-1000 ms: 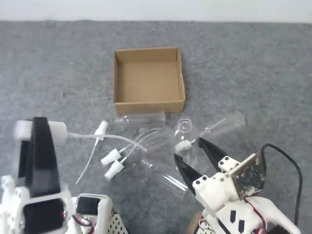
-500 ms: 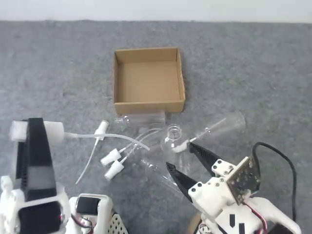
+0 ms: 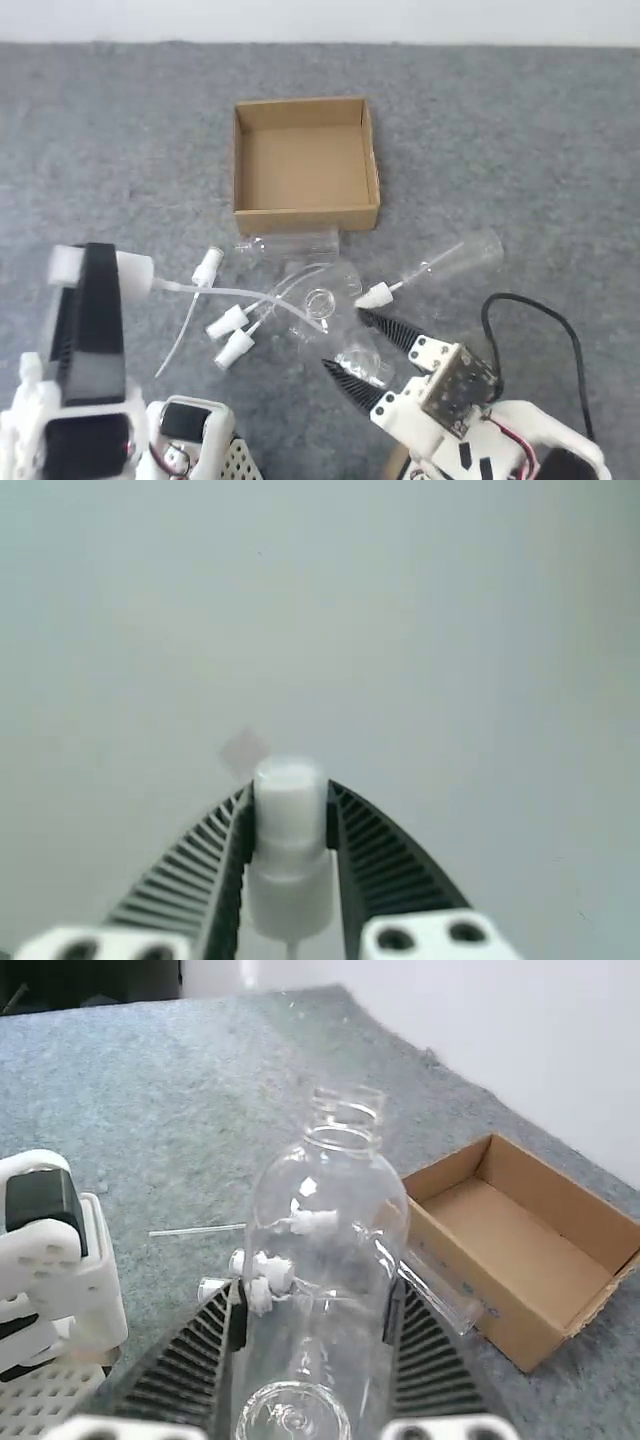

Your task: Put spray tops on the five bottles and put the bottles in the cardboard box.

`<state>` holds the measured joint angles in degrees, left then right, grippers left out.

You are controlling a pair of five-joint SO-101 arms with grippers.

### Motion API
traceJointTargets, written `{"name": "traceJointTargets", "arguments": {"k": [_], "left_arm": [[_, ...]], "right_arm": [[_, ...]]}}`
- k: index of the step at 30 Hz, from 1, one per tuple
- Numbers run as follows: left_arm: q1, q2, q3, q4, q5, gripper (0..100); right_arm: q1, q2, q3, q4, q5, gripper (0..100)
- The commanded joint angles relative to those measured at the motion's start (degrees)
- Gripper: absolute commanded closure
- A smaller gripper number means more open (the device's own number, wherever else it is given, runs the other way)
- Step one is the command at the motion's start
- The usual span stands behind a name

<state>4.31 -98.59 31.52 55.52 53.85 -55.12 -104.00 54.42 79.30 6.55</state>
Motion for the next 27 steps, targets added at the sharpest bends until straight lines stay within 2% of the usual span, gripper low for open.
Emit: {"name": "traceJointTargets", "arguments": {"k": [1, 8, 11, 17, 27], "left_arm": [[0.4, -0.7, -0.7, 0.6, 0.2, 99], [0.0, -5.9, 1.8, 0.6, -3.1, 99], [-3.5, -5.8, 2.8, -0.4, -2.6, 99], [-6.6, -5.8, 2.9, -0.4, -2.6, 99], [-7.7, -5.8, 2.9, 1.1, -2.9, 99]], "right_arm": [[-0.9, 0.0, -0.4, -1.9, 1.2, 97.2], [-0.7, 0.0, -0.8, -1.4, 1.4, 97.2], [-0.7, 0.0, -1.0, -1.4, 1.8, 97.2], [-0.7, 0.0, -0.8, -1.8, 11.3, 97.2], [-0.7, 0.0, -0.8, -1.9, 17.8, 97.2]]}}
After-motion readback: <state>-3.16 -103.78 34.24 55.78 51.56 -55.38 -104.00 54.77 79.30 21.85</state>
